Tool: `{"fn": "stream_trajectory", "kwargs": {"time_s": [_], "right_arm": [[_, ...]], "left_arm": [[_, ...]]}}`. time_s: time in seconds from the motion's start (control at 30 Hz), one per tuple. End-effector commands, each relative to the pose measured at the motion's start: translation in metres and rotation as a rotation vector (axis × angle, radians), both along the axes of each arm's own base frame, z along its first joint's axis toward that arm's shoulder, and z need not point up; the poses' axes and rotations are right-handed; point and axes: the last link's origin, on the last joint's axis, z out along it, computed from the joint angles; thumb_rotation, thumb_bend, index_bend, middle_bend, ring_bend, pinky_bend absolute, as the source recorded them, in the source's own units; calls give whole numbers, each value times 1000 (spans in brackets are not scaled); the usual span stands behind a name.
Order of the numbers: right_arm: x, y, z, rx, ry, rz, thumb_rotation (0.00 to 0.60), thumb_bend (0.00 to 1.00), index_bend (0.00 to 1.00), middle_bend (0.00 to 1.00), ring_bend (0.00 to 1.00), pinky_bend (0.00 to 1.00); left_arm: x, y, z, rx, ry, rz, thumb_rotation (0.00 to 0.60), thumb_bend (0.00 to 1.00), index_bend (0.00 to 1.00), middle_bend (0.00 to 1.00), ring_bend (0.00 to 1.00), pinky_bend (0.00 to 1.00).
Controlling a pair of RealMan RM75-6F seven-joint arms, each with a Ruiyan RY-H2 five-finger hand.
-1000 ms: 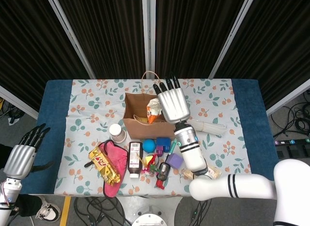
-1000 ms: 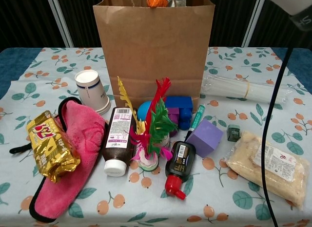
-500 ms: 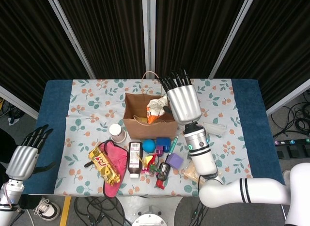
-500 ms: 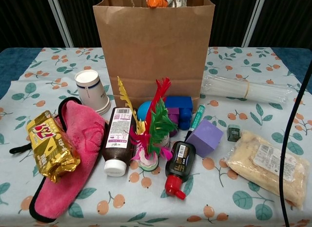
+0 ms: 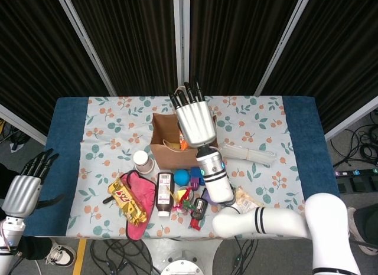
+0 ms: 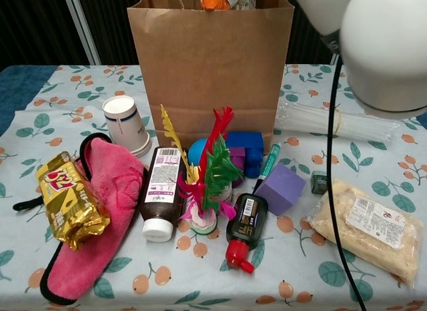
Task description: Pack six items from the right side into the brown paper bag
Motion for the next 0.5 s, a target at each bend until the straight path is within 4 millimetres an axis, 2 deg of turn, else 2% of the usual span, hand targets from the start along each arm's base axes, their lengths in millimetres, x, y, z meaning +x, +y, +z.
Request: {"fn": "stream_trajectory", "kwargs": {"time_s": [0.03, 0.23, 0.33, 0.5], "right_arm": [[1, 2, -21, 3, 101, 11, 600, 52, 270, 312, 138, 27], [-16, 9, -25, -8, 162, 0, 600, 52, 275, 304, 130, 14], [-19, 10, -15, -23, 141, -4, 600, 52, 275, 304, 130, 13], [-7, 16, 20, -69, 18, 39, 600, 54, 275, 304, 130, 12]], "left_arm": [[-2, 1, 2, 3, -5, 4, 600, 16, 100, 130, 34, 154], [-1, -1, 1, -4, -11, -2, 600, 15, 100, 130, 35, 154], [1, -1, 2, -3, -9, -12, 600, 16, 100, 130, 35, 154], [6, -2, 2, -1, -5, -25, 600, 16, 100, 130, 34, 154]]}}
